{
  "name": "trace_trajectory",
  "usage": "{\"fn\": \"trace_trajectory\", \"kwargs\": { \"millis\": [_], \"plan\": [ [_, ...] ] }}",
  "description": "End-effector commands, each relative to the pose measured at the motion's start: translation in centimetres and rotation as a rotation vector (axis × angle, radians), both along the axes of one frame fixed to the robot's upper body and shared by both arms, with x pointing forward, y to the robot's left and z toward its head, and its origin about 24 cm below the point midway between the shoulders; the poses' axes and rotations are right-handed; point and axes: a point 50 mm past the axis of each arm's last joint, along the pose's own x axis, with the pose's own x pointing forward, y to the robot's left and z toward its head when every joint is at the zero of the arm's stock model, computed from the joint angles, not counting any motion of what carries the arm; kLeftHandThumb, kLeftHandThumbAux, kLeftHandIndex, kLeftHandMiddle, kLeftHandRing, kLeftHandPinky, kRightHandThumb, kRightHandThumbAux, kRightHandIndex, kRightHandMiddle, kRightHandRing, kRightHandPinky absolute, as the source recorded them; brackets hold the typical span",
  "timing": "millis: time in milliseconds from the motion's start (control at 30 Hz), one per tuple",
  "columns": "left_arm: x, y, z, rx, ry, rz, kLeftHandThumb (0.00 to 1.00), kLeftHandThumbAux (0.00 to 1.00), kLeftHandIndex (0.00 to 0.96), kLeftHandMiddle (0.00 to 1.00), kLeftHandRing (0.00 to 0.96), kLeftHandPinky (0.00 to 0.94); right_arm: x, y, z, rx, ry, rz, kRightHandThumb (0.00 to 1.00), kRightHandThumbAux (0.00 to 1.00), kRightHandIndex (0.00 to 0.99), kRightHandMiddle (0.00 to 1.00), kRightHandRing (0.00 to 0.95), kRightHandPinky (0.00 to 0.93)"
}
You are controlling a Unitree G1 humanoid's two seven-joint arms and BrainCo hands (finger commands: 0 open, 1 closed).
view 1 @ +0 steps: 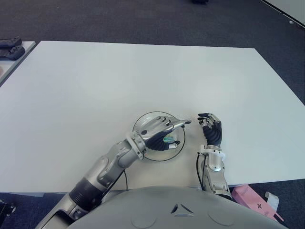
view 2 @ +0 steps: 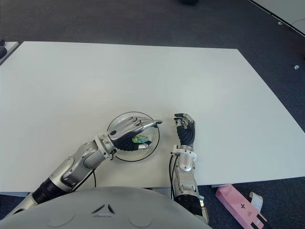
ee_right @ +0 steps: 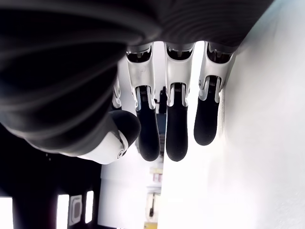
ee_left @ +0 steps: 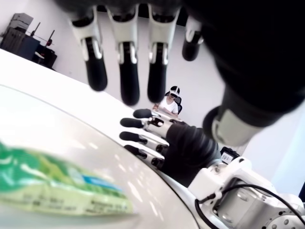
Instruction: Put the toothpaste on the table into the plate.
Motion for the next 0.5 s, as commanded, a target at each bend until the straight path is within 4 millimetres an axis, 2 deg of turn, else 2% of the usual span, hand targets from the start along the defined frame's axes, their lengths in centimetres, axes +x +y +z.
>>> {"fn": "trace_trajectory", "kwargs": {
  "millis": [33, 233, 500],
  "plan": [
    [0.4, 0.6, 0.2, 0.017, -0.031, 0.009, 0.229, 0.558, 0.000, 0.004, 0.016, 0.031, -0.6, -0.1, -0.9, 0.018, 0.050, -0.013, 0.720, 0.732, 0.424, 0.419, 0.416, 0.407],
    [0.3, 1.0, 1.0, 0.005, -0.048, 0.026, 0.140, 0.506, 0.000, 0.000, 0.001, 0.003, -0.6, -0.1, -0.9, 0.017, 0.048, -0.011, 0.720, 0.732, 0.424, 0.418, 0.416, 0.410],
    [0.3, 1.1, 1.3, 0.037, -0.054, 0.053, 0.105, 0.442, 0.000, 0.000, 0.000, 0.000, -0.7, 0.0, -0.9, 0.020, 0.045, -0.007, 0.719, 0.732, 0.424, 0.419, 0.415, 0.412]
  ]
}}
